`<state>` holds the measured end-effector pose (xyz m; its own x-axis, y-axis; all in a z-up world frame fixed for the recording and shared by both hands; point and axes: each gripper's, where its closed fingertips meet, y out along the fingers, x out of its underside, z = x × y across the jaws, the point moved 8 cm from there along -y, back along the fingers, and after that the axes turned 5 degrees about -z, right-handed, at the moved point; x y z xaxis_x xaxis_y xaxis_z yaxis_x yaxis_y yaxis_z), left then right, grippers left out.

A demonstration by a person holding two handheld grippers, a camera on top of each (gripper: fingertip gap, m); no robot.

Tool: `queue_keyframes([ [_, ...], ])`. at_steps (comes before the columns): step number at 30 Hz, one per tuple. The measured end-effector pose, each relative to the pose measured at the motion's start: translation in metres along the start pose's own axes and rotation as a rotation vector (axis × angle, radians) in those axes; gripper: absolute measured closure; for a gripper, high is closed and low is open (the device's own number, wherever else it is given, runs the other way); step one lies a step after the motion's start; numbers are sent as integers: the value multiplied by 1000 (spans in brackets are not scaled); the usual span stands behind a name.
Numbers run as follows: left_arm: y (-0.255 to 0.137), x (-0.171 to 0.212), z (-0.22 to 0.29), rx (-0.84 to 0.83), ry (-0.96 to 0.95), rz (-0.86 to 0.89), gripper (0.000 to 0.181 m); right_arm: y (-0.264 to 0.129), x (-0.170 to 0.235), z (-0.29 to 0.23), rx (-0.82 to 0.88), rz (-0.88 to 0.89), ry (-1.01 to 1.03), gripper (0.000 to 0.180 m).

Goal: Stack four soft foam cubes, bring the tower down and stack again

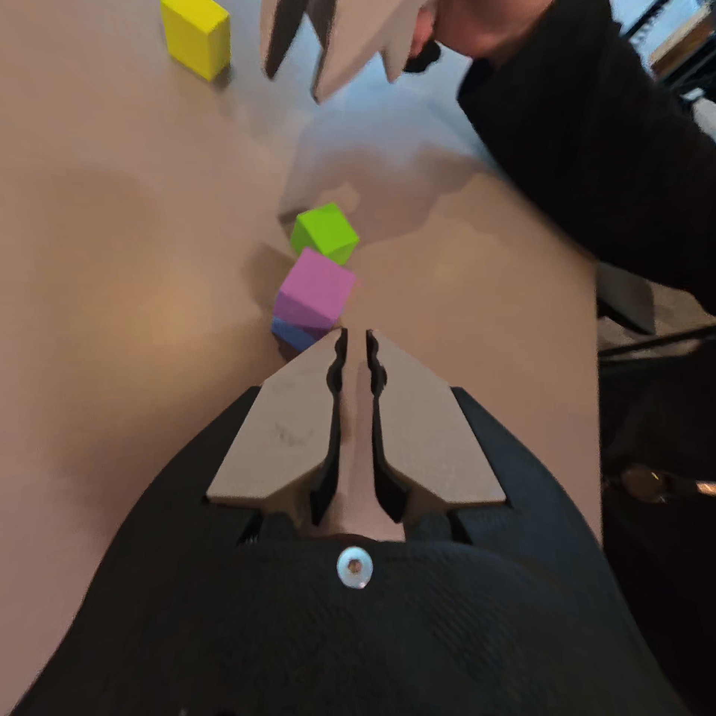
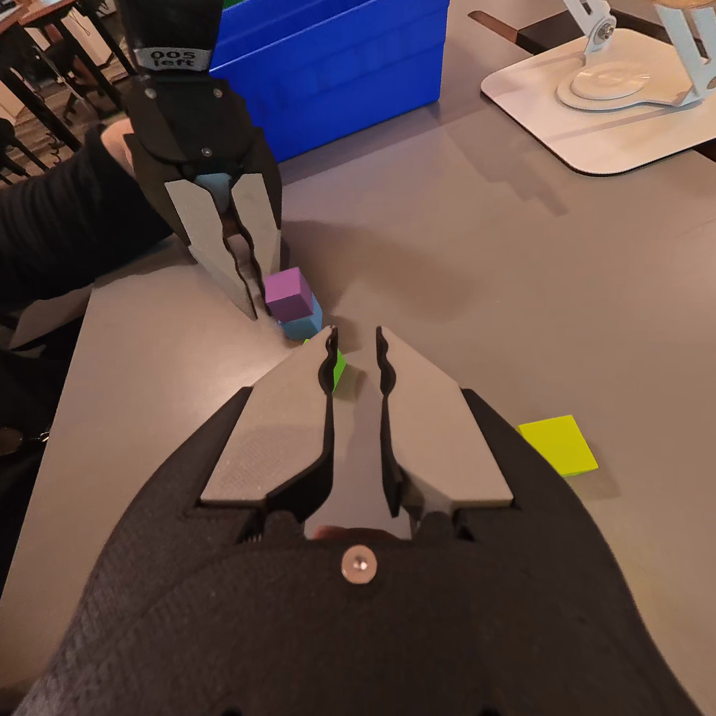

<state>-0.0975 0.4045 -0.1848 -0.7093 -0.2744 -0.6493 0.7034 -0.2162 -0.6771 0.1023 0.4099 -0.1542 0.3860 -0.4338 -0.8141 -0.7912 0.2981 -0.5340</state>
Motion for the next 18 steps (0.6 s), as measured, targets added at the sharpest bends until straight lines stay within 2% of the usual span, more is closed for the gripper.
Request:
queue_keyframes([
  [3, -4, -10, -11, -153, -10, 77, 157, 2, 0, 0, 13, -11, -4, 162],
  [8, -26, -20, -16, -227, -23, 227, 158, 4, 0, 2, 33, -20, -8, 162],
  [11, -23, -16, -22, -277, -40, 189, 158, 5, 1, 3, 42, -29, -1, 162],
  [13, -14, -10, -21, -247, -13, 118, 159, 7, 2, 3, 39, -35, -1, 162],
  [16, -1, -8, 0, -52, 63, 69, 168, 8, 2, 2, 41, -46, -5, 162],
  [18, 3, -13, 6, -59, 91, 95, 168, 9, 2, 2, 42, -51, -9, 162],
])
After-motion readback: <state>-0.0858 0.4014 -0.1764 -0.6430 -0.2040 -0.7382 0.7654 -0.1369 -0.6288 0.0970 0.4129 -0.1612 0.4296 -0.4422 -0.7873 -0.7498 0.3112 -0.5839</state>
